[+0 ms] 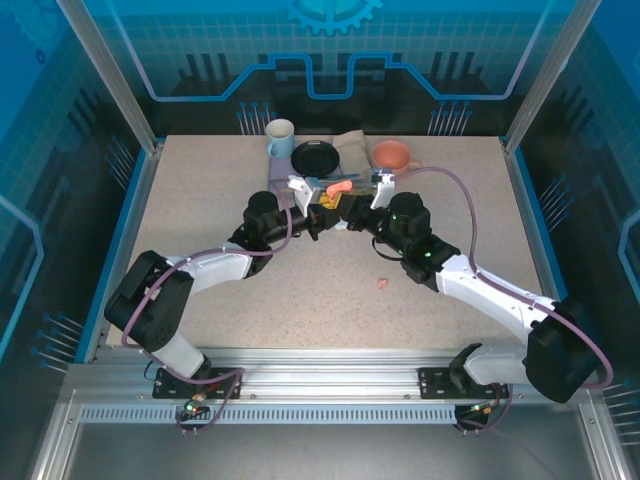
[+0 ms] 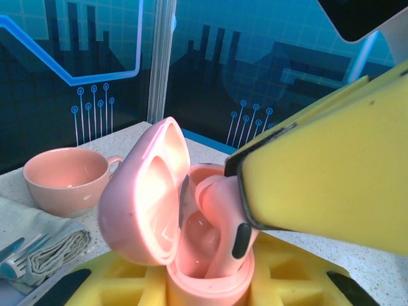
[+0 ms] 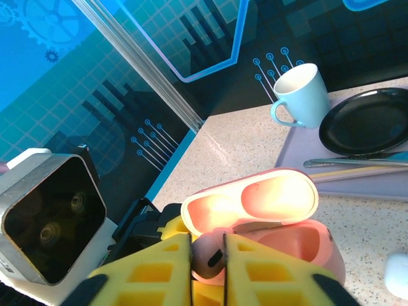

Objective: Insert wireless bluetooth earbuds into charging case

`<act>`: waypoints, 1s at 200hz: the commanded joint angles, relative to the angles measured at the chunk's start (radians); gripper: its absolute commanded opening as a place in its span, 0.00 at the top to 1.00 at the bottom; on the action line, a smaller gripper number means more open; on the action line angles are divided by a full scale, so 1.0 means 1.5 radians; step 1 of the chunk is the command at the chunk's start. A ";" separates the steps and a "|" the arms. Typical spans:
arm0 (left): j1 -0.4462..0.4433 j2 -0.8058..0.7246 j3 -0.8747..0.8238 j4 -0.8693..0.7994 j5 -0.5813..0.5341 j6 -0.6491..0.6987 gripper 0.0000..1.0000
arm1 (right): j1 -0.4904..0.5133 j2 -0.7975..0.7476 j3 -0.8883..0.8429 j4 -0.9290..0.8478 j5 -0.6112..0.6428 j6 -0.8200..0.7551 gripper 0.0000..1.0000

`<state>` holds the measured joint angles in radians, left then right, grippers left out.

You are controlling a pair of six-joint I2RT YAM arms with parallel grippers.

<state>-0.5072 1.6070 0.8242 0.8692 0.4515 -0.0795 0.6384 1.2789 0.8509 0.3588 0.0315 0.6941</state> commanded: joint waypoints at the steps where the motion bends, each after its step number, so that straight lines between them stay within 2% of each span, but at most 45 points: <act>1: -0.004 -0.021 0.022 0.024 0.015 0.005 1.00 | -0.006 0.005 0.011 -0.024 -0.016 -0.006 0.73; 41: -0.004 -0.021 0.018 0.023 0.015 0.007 1.00 | -0.007 -0.006 0.040 -0.051 -0.012 -0.002 0.59; 79: -0.004 -0.020 0.011 0.038 0.012 0.001 1.00 | -0.012 -0.012 0.056 -0.084 -0.012 -0.002 0.54; 157: -0.003 -0.016 0.005 0.056 0.009 -0.018 1.00 | -0.017 0.007 0.069 -0.081 -0.015 0.024 0.53; 200: -0.008 -0.011 0.003 0.077 0.010 -0.028 1.00 | -0.016 0.022 0.080 -0.086 -0.010 0.033 0.60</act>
<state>-0.5068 1.6070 0.8238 0.9012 0.4416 -0.1066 0.6270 1.2892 0.9417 0.2501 0.0158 0.7292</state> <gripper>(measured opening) 0.244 0.420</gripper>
